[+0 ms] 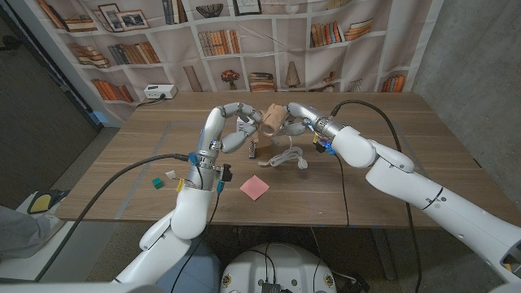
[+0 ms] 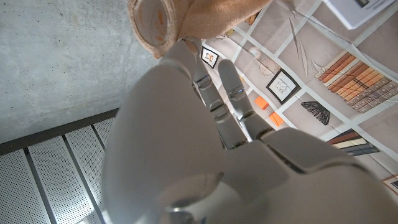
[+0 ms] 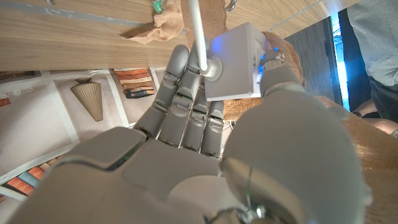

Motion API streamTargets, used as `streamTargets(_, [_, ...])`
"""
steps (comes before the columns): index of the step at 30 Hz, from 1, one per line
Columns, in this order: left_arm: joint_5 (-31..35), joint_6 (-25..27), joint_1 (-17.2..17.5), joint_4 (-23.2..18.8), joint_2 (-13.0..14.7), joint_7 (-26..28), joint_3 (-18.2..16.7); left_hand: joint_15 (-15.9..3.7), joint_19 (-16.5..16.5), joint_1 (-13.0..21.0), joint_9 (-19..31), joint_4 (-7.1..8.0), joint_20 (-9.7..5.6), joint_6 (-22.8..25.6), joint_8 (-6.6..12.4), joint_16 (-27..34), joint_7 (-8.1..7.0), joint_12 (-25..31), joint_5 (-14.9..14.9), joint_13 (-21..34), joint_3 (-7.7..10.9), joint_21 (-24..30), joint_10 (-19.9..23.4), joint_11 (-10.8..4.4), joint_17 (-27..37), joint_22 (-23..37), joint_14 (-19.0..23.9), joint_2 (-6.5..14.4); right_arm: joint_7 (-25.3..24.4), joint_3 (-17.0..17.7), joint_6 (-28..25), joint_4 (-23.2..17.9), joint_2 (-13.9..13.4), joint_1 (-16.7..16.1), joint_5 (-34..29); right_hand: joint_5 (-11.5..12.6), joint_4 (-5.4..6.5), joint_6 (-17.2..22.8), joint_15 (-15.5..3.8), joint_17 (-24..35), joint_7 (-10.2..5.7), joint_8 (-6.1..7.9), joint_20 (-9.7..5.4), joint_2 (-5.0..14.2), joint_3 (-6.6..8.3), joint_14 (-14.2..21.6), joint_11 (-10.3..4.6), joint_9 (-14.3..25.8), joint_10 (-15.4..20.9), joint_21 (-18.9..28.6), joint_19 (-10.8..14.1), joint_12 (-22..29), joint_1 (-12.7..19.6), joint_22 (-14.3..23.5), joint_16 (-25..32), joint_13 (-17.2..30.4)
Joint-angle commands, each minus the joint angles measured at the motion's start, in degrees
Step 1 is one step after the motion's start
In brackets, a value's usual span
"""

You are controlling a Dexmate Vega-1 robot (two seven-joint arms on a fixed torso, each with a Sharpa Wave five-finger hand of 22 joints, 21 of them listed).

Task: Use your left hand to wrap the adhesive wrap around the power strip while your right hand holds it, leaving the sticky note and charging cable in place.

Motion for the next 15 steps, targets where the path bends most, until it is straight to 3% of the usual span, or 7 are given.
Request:
streamTargets(1, [0.1,-0.1,0.7,0.0,0.3,0.5,0.1,-0.18,-0.1,0.3,0.2,0.10,0.19,0.4,-0.32,-0.1,0.13,0.1,0.4,0.1,0.20,0.3,0.2,-0.20,0.1,0.0,0.4,-0.4,-0.4,-0.1,-0.3,-0.2,-0.2,-0.2,0.0,0.4,0.47,5.7,-6.83,0.1,-5.16,0.47,-4.76,8.17,2.17,4.9,-7.18,0.2,7.8,-0.1,-0.3,0.3,7.7,0.1,0.2,4.4])
streamTargets(15, [0.1,-0.6,0.9,0.0,0.5,0.5,-0.1,-0.20,-0.1,0.3,0.1,0.10,0.20,0.4,-0.36,-0.1,0.10,0.2,0.5,0.1,0.21,0.4,0.3,-0.22,0.1,0.1,0.4,-0.4,-0.9,-0.1,-1.0,-0.9,-0.4,-0.7,-0.5,0.4,0.43,5.8,-6.85,0.1,-5.17,0.49,-4.74,8.15,2.15,4.8,-7.24,0.2,7.8,-0.1,-0.3,0.2,7.7,0.1,0.1,4.6])
